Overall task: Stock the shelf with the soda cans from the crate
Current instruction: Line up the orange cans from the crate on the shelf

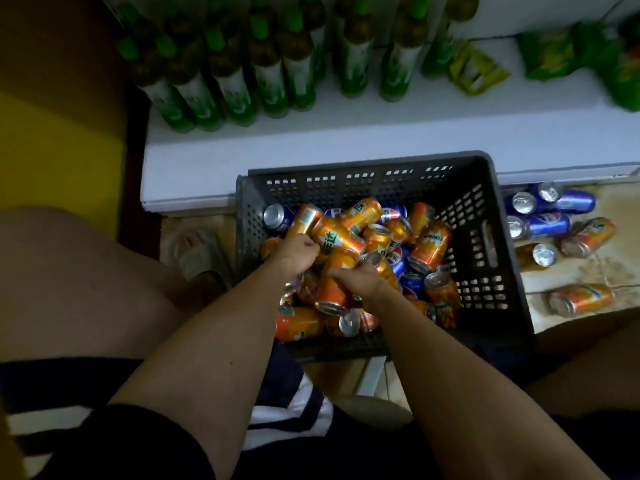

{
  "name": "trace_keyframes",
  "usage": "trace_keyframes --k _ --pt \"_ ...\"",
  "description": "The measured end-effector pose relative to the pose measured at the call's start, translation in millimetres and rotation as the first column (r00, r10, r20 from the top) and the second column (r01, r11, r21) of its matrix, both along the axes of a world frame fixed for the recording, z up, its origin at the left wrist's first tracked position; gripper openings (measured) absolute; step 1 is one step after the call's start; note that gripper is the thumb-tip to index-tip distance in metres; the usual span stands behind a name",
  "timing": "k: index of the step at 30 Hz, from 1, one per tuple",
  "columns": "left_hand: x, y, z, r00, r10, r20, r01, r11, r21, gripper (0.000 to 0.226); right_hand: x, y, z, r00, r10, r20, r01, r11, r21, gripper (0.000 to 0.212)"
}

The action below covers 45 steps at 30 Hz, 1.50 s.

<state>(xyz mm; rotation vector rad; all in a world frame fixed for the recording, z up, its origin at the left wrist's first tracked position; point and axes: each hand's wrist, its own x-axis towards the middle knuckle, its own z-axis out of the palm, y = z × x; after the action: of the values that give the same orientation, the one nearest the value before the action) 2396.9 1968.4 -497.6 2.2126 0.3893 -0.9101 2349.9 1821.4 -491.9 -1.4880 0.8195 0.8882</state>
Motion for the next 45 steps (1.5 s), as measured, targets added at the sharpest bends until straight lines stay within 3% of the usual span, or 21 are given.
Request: trace_keyframes --k 5,9,10,12,15,16,20,26,29,31,34,37,40,43,45 --pt "29.2 0.7 24.2 0.996 -0.061 0.067 0.062 0.998 -0.001 0.017 28.3 -9.0 34.5 0.983 -0.169 0.074 0.155 0.974 0.164 0.072" --pt "50.6 7.9 44.8 0.972 -0.106 0.208 0.105 0.994 0.017 0.018 44.6 -16.2 61.8 0.932 -0.360 0.039 0.313 0.854 0.417 0.042" --pt "55.3 9.4 50.8 0.965 -0.100 0.244 0.100 0.995 0.012 0.017 48.5 -18.2 68.0 0.917 -0.397 0.027 0.340 0.816 0.467 0.043" --pt "61.7 15.8 66.4 0.936 -0.076 0.343 0.072 0.997 0.025 0.015 57.3 -14.5 84.7 0.891 -0.453 0.039 0.374 0.780 0.502 0.058" --pt "70.8 24.7 101.1 0.855 -0.107 0.508 0.051 0.991 0.125 0.019 74.0 1.4 120.8 0.876 -0.459 0.146 0.347 0.811 0.471 0.094" --pt "75.1 27.7 114.1 0.818 -0.124 0.561 0.046 0.987 0.152 0.022 80.5 5.5 132.4 0.876 -0.437 0.204 0.307 0.832 0.462 0.095" --pt "92.9 41.7 172.3 0.606 -0.211 0.767 0.012 0.966 0.257 0.026 105.7 13.6 174.2 0.839 -0.390 0.381 0.185 0.861 0.474 0.064" --pt "114.9 71.8 254.0 0.154 -0.267 0.951 -0.132 0.949 0.288 0.021 129.9 23.4 245.5 0.812 -0.397 0.429 0.056 0.784 0.618 0.053" --pt "133.9 93.6 282.1 0.073 -0.306 0.949 -0.205 0.927 0.315 0.022 136.9 29.0 284.8 0.792 -0.359 0.494 -0.018 0.795 0.606 0.066" --pt "148.8 106.3 297.5 0.098 -0.367 0.925 -0.269 0.885 0.379 0.022 144.6 36.0 306.5 0.774 -0.265 0.575 -0.066 0.869 0.490 0.078" --pt "174.2 124.6 313.1 0.278 -0.359 0.891 -0.323 0.839 0.439 0.027 160.2 48.9 328.1 0.716 -0.186 0.672 -0.114 0.920 0.376 0.085" --pt "196.2 146.3 321.5 0.469 -0.302 0.830 -0.296 0.831 0.470 0.035 179.2 60.4 341.7 0.652 -0.190 0.734 -0.107 0.935 0.337 0.055" --pt "212.6 164.0 328.4 0.570 -0.312 0.760 -0.235 0.825 0.515 0.041 200.4 70.1 349.0 0.677 -0.233 0.698 -0.078 0.921 0.383 0.040" --pt "227.7 175.1 330.6 0.639 -0.314 0.702 -0.176 0.829 0.531 0.048 218.7 84.3 355.2 0.711 -0.250 0.657 -0.117 0.879 0.462 0.055" --pt "237.3 179.8 327.9 0.682 -0.327 0.654 -0.122 0.831 0.543 0.054 232.8 96.0 359.9 0.686 -0.206 0.698 -0.126 0.911 0.393 0.067"
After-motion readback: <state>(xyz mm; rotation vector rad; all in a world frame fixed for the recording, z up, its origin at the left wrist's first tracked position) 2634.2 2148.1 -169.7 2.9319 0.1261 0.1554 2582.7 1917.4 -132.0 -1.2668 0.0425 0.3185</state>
